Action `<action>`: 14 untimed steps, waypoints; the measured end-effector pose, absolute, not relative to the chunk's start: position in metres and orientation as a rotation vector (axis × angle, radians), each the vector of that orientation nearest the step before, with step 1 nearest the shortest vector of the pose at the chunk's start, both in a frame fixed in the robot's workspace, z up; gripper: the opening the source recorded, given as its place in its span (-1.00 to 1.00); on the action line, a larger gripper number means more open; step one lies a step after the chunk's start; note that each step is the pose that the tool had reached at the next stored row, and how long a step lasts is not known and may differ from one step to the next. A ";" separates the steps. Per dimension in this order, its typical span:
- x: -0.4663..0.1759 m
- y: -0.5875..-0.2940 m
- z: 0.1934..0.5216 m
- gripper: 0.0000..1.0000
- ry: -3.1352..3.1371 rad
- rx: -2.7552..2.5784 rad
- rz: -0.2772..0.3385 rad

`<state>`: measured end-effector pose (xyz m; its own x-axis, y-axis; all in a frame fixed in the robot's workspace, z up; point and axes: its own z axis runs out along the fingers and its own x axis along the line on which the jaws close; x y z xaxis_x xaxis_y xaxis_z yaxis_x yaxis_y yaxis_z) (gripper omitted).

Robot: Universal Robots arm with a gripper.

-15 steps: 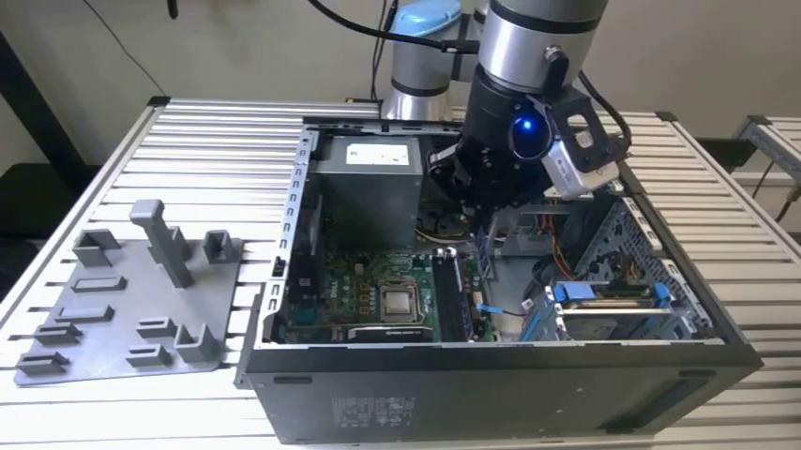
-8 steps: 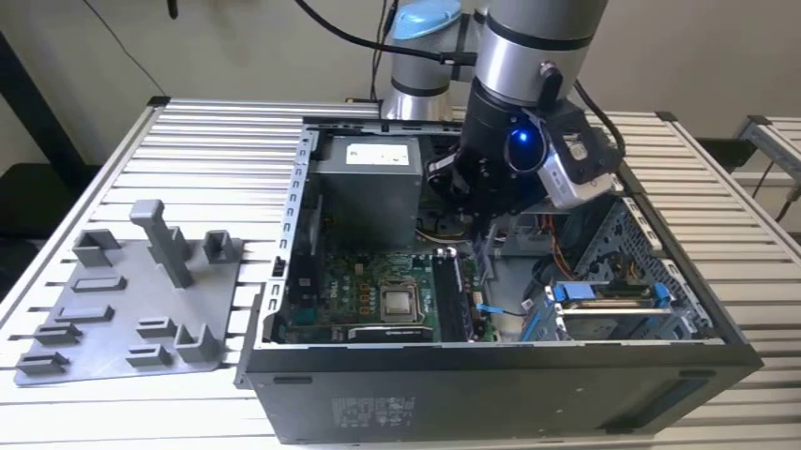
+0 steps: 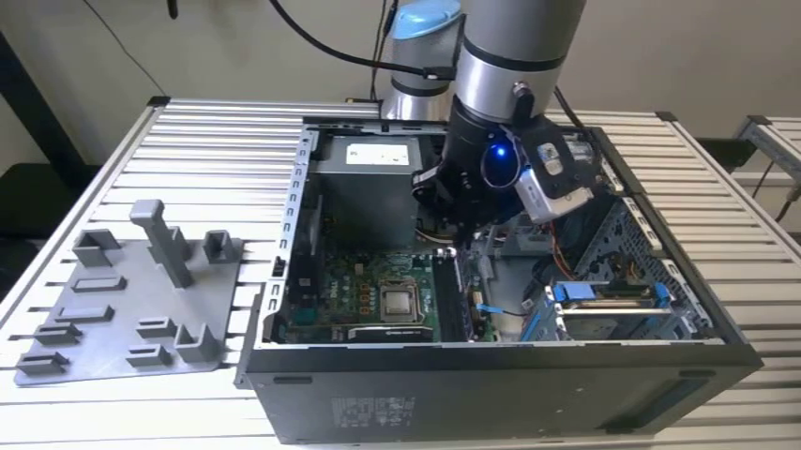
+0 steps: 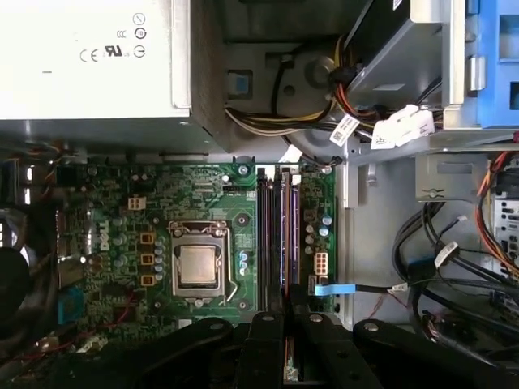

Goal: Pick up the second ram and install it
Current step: 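Insert the second ram into the second slot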

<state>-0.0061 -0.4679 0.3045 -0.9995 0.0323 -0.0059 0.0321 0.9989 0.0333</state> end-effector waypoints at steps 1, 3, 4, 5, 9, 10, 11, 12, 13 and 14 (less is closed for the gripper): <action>-0.007 -0.468 0.303 -0.72 3.134 0.051 0.052; -0.007 -0.468 0.299 -0.72 3.134 0.050 0.052; -0.007 -0.468 0.298 -0.72 3.134 0.051 0.052; -0.007 -0.468 0.296 -0.72 3.134 0.051 0.052; -0.007 -0.468 0.293 -0.72 3.140 0.051 0.043; -0.007 -0.468 0.292 -0.72 3.140 0.051 0.038; -0.007 -0.468 0.291 -0.72 3.140 0.051 0.035; -0.007 -0.468 0.290 -0.72 3.140 0.051 0.032; -0.007 -0.469 0.289 -0.72 3.140 0.051 0.029; -0.007 -0.469 0.288 -0.72 3.140 0.051 0.028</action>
